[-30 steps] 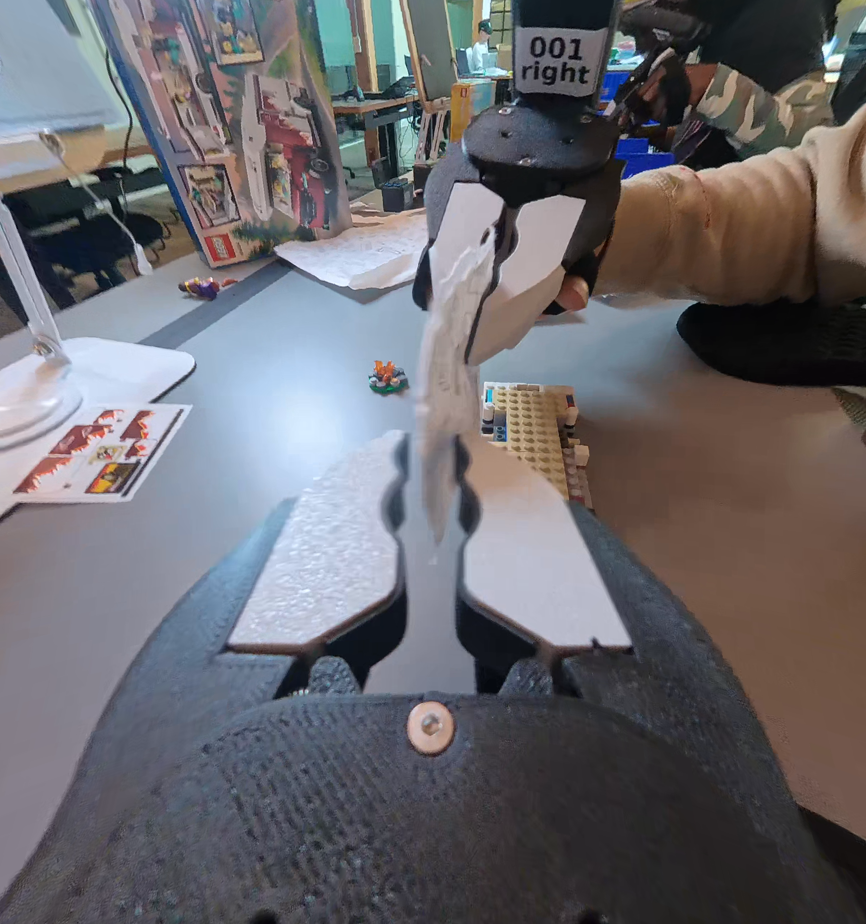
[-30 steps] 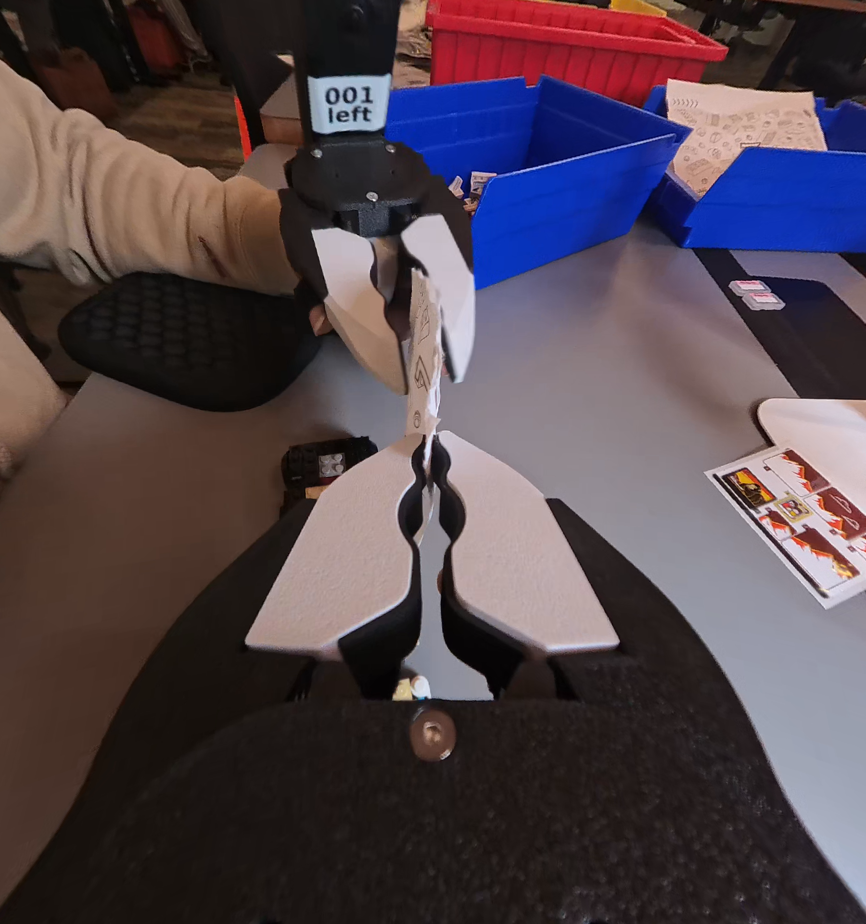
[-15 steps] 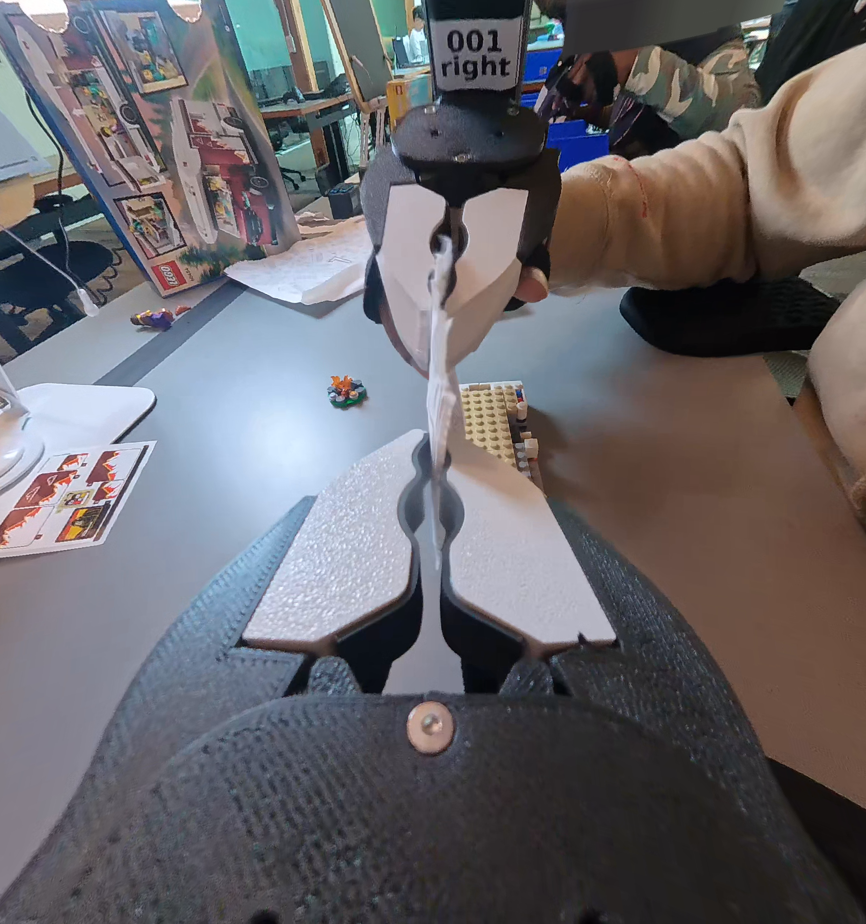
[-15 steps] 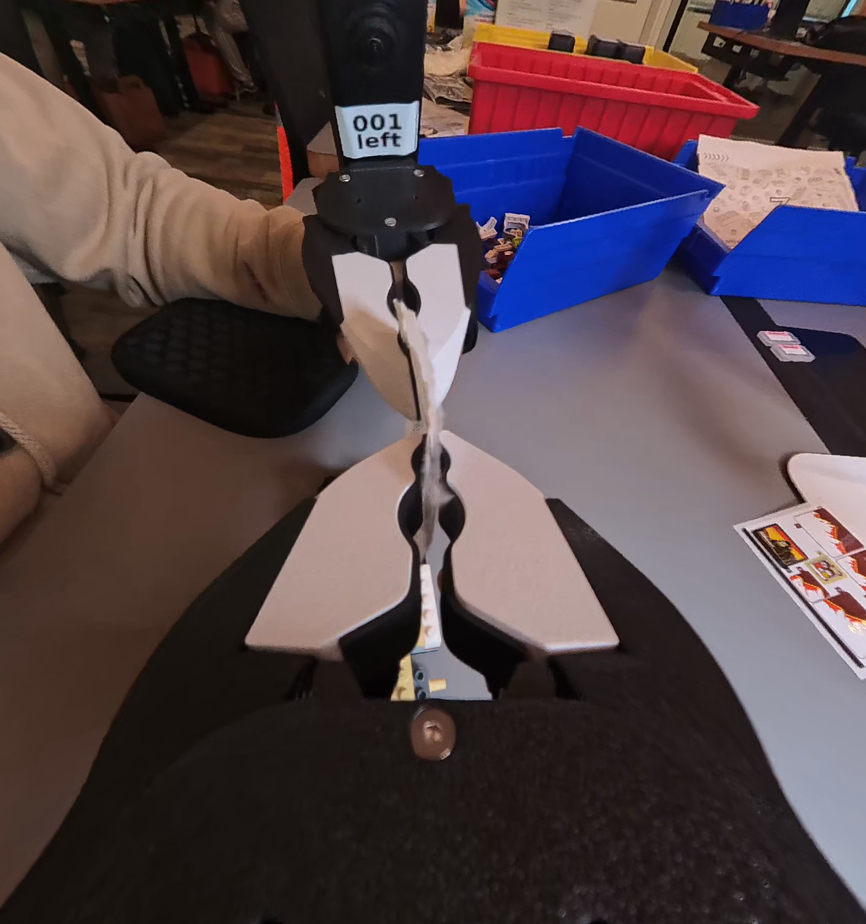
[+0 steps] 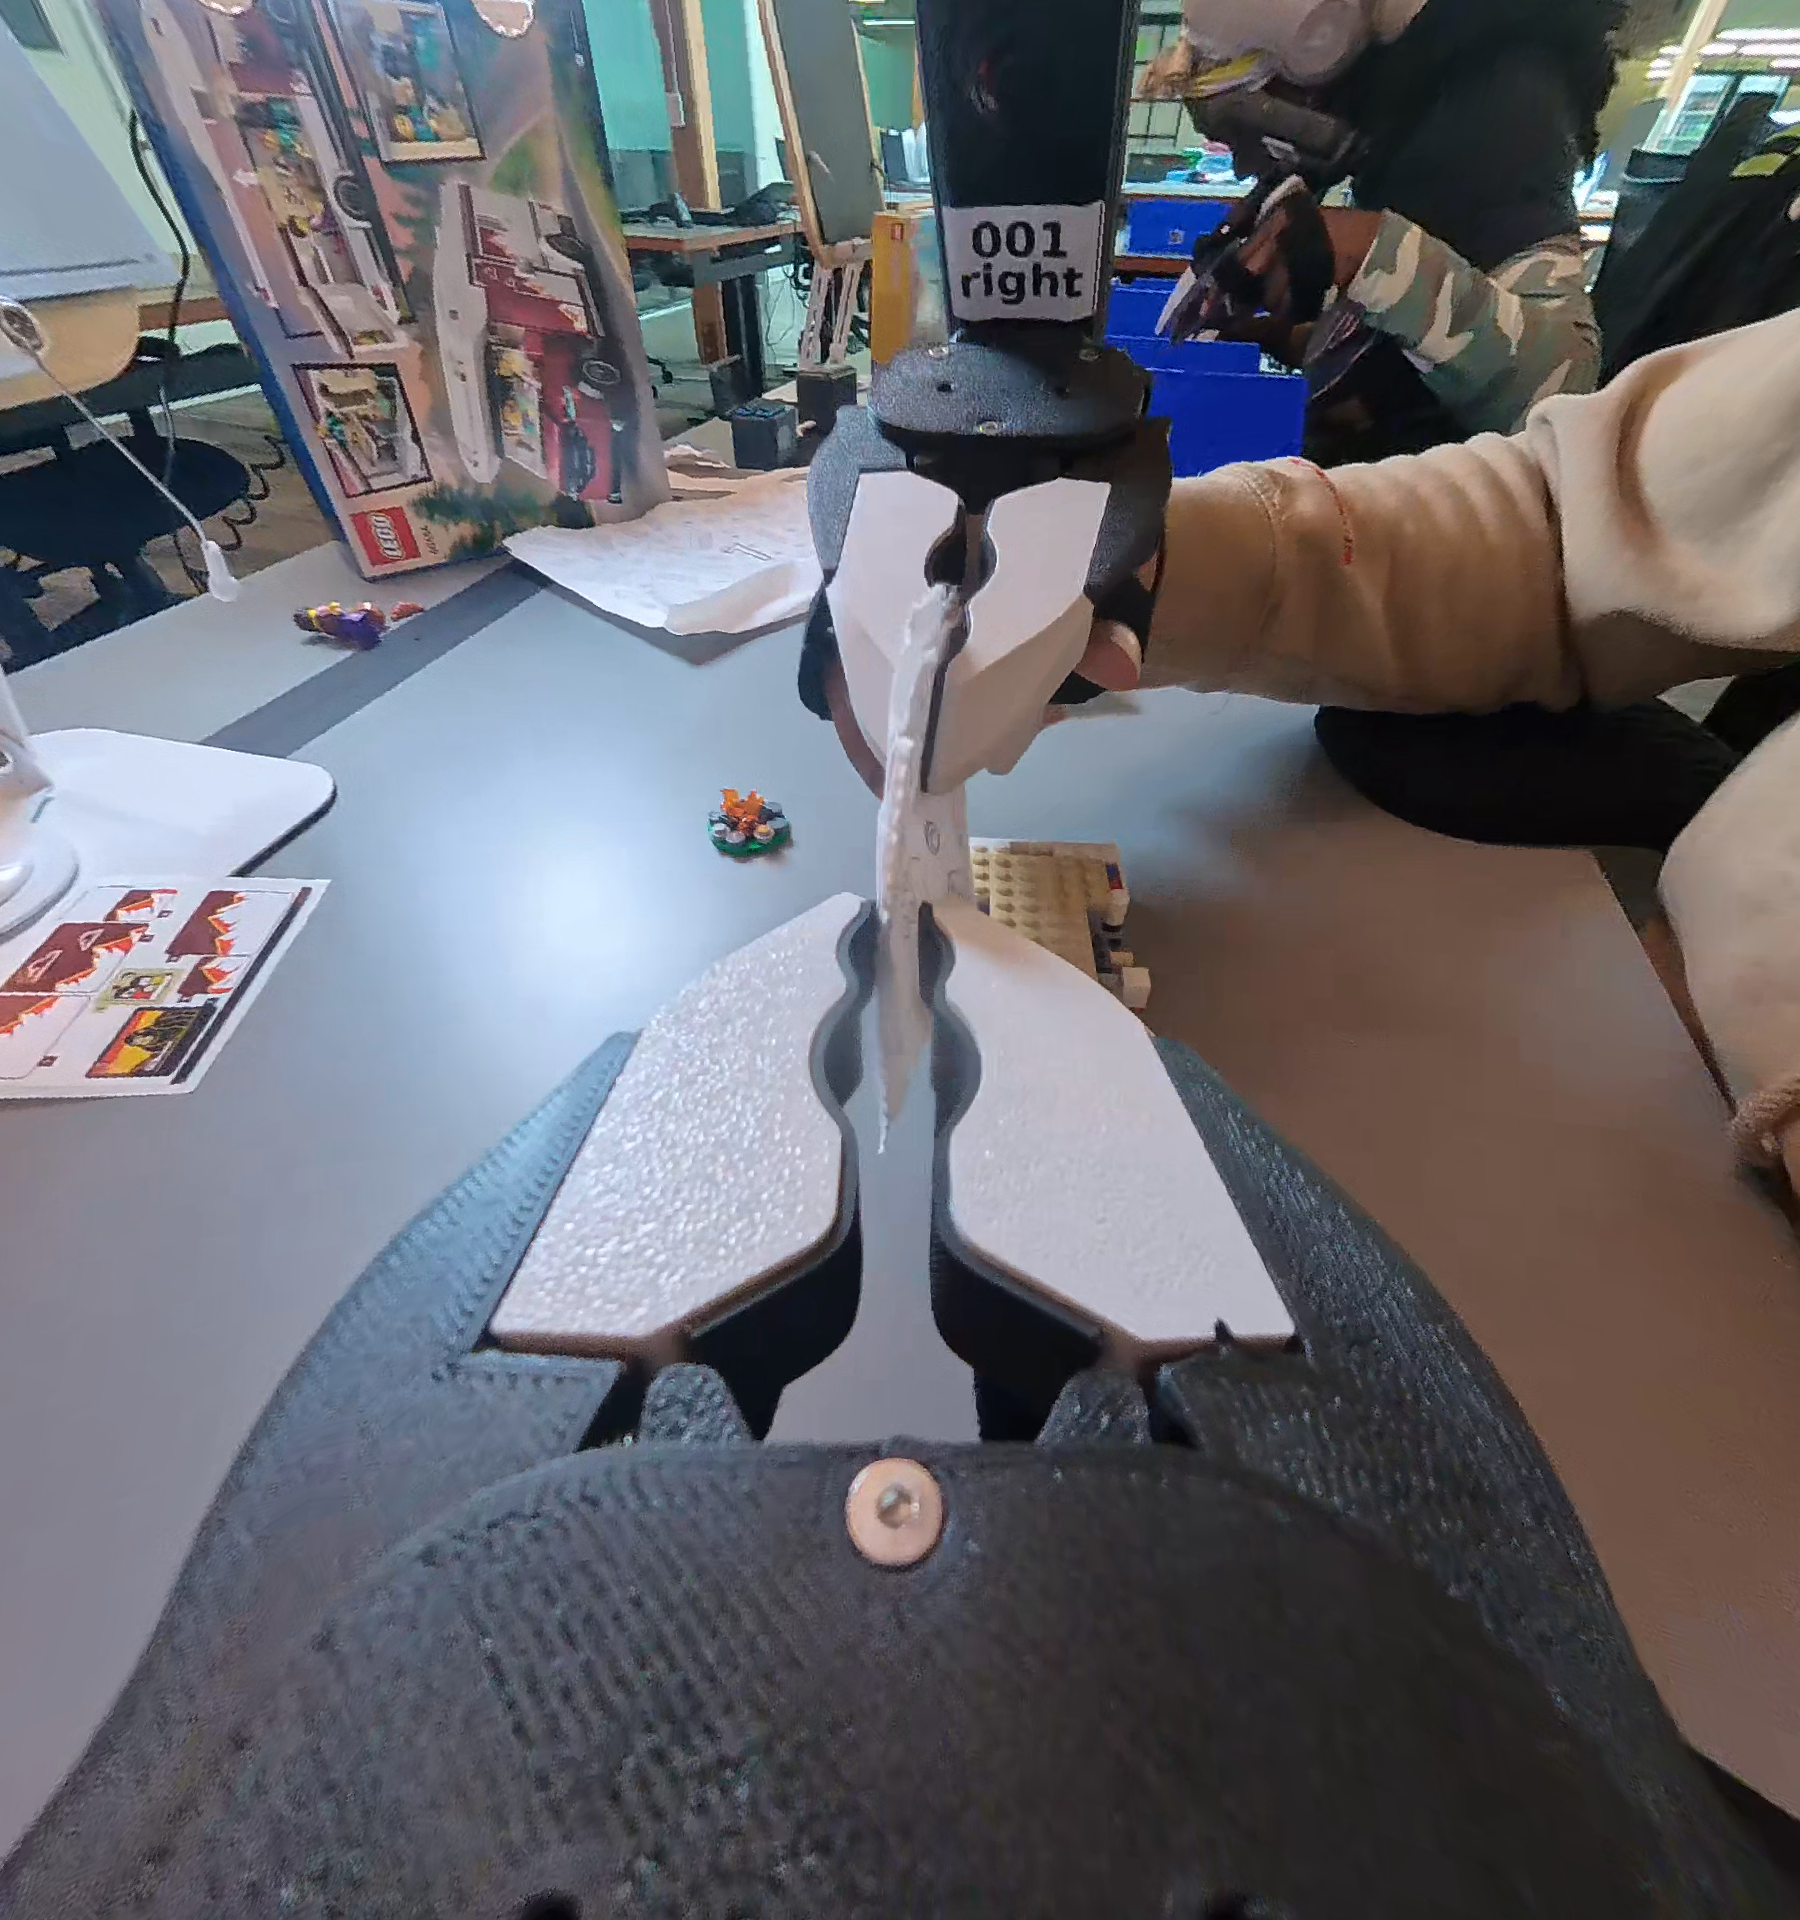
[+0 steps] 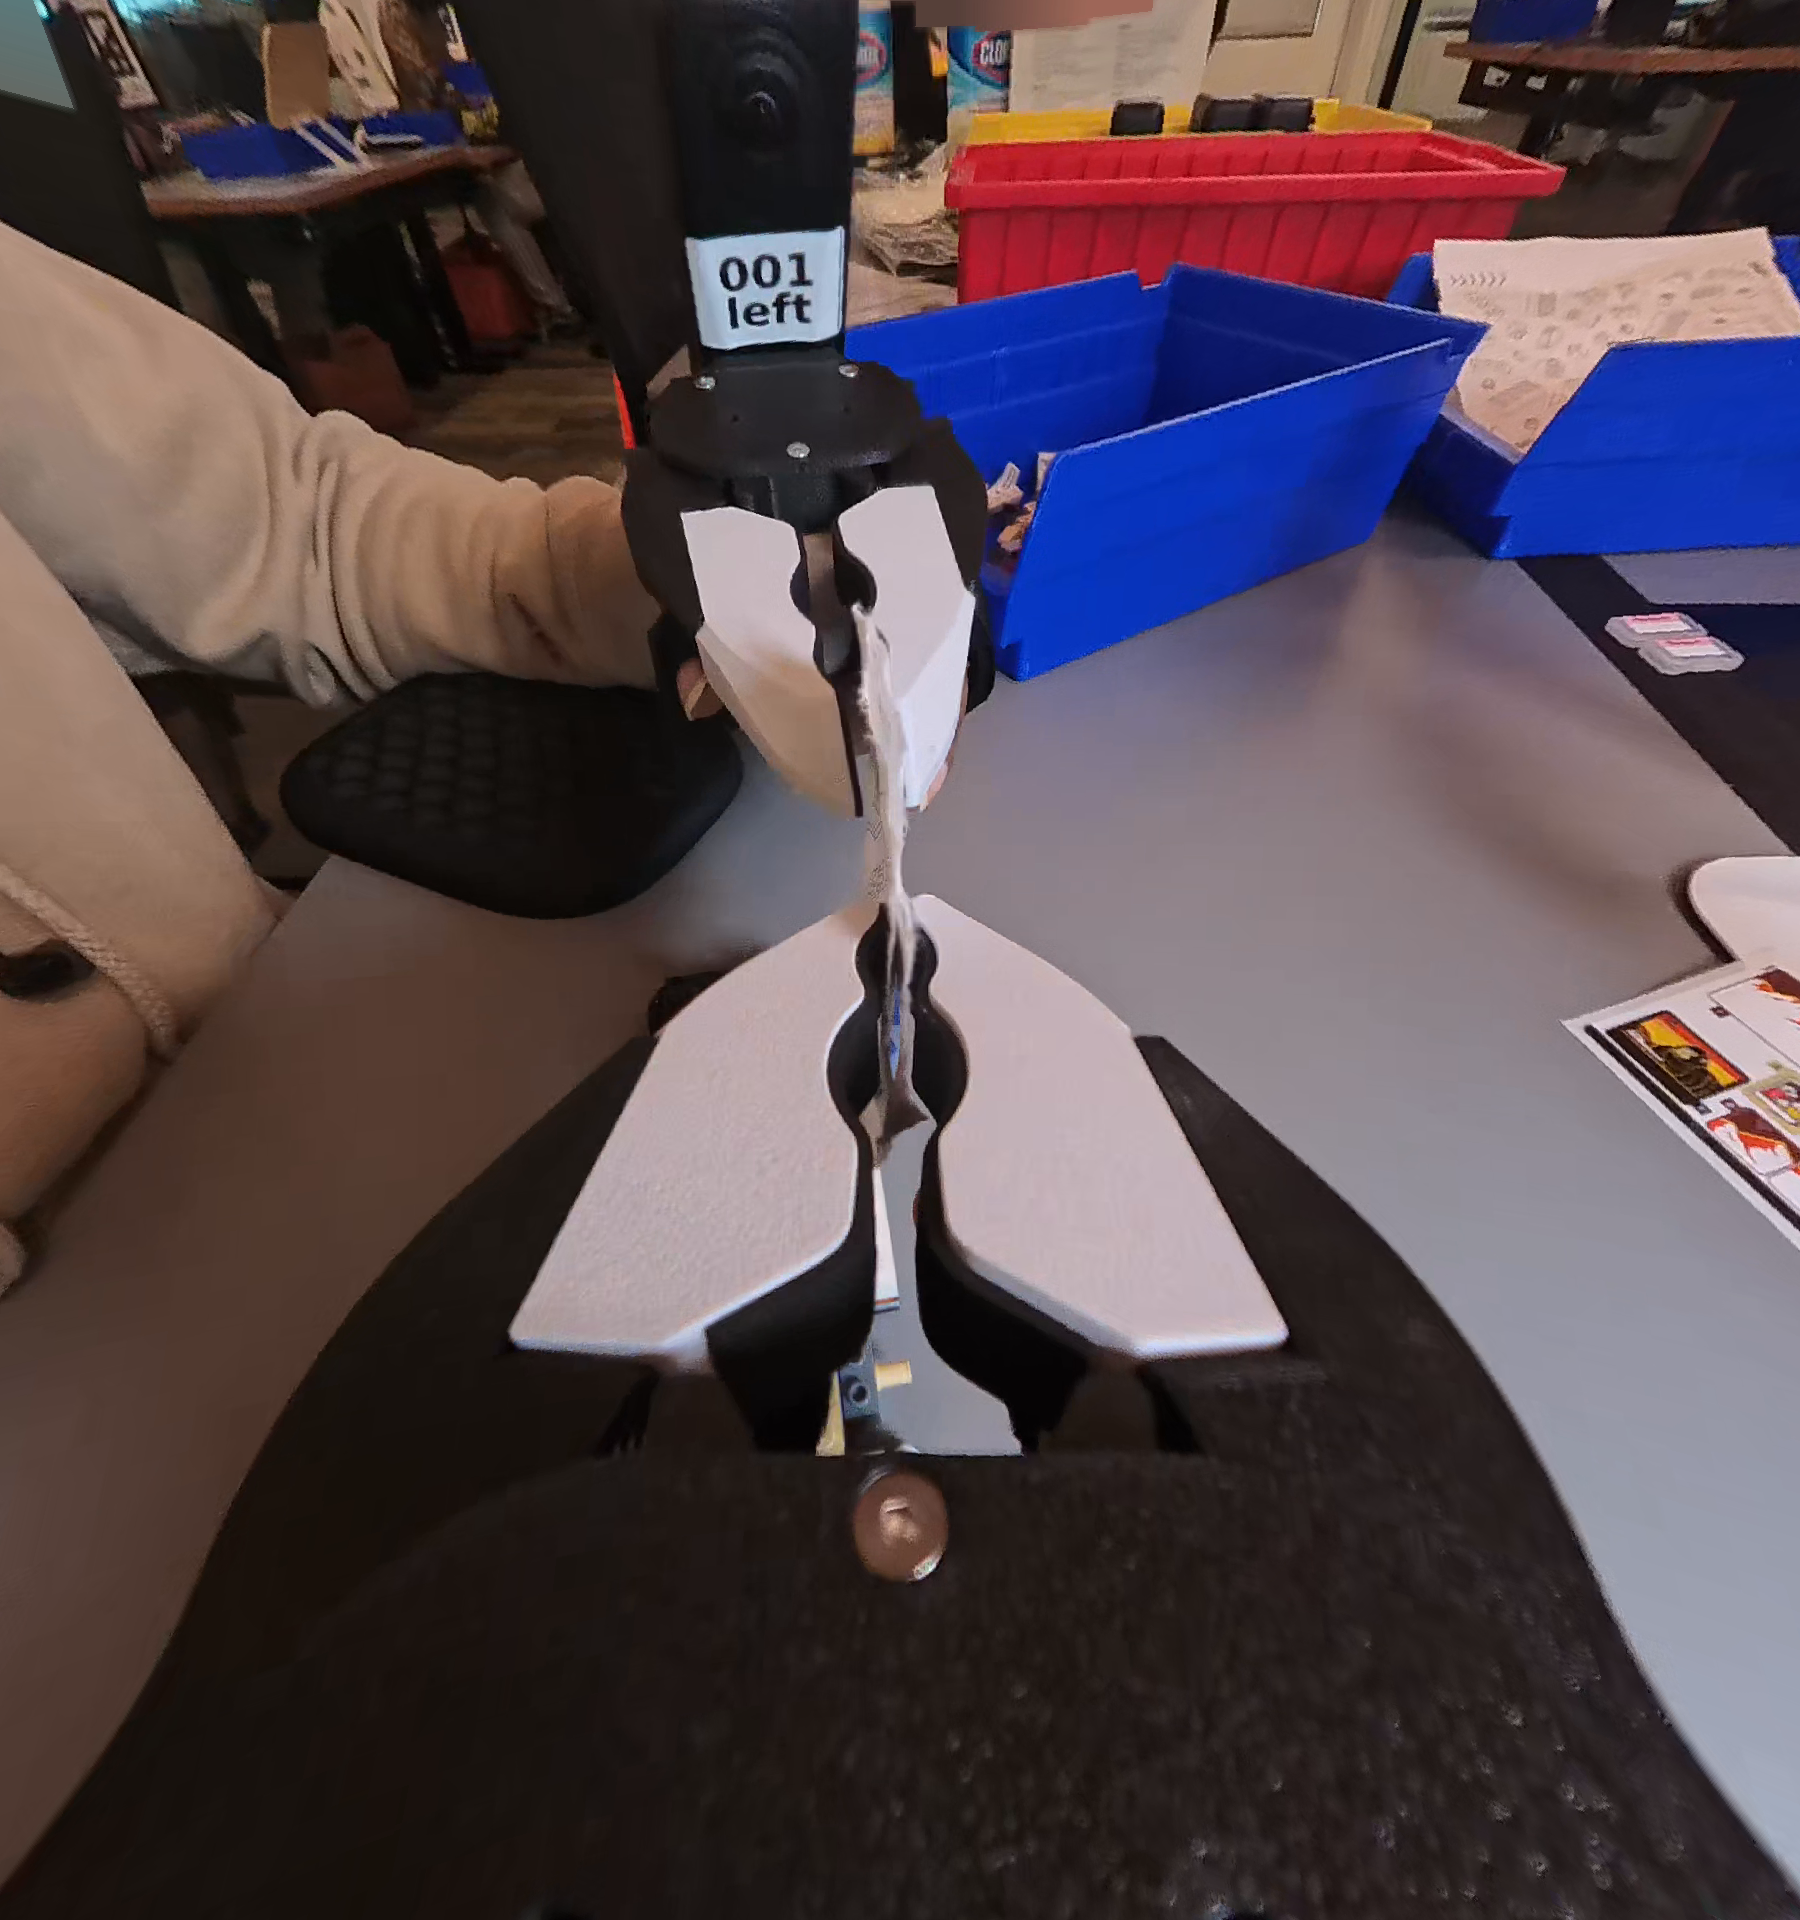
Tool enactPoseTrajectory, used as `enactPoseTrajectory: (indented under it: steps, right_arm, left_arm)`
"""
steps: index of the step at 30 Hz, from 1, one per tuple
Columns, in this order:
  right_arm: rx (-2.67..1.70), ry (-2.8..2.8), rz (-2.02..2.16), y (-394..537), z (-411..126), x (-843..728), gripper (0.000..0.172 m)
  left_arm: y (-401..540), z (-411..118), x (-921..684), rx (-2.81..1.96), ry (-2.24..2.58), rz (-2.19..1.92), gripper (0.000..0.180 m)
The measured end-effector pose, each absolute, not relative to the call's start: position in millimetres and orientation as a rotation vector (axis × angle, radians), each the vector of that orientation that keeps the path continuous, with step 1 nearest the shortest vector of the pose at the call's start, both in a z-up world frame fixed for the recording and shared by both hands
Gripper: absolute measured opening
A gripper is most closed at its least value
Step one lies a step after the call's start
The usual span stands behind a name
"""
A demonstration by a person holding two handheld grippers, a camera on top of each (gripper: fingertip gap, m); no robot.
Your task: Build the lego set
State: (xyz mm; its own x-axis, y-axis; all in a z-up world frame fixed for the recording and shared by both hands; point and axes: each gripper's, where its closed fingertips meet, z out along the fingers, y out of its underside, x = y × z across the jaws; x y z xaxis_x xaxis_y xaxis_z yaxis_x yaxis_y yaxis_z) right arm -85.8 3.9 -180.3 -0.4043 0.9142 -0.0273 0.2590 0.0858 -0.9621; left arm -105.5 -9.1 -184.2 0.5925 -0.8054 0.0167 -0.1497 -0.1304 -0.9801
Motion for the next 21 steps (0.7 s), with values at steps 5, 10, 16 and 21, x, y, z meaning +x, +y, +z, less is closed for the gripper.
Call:
enactPoseTrajectory:
  steps: [5, 10, 16, 21]
  right_arm:
    - [-1.096, -1.743, 1.261, 8, -179, -92, 0.001]
    - [-1.107, -1.791, 1.188, 14, -192, -97, 0.001]
    - [-1.161, -1.732, 1.229, 20, -192, -101, 0.0]
    - [-1.237, -1.759, 1.334, 15, -198, -98, 0.0]
  left_arm:
    - [0, -182, -105, -1.628, 0.901, -0.52, 0.0]
    - [4, -195, -114, -1.643, 0.952, -0.467, 0.001]
    - [1, -212, -126, -1.709, 0.89, -0.542, 0.0]
    - [-1, -215, -126, -1.714, 0.855, -0.667, 0.0]
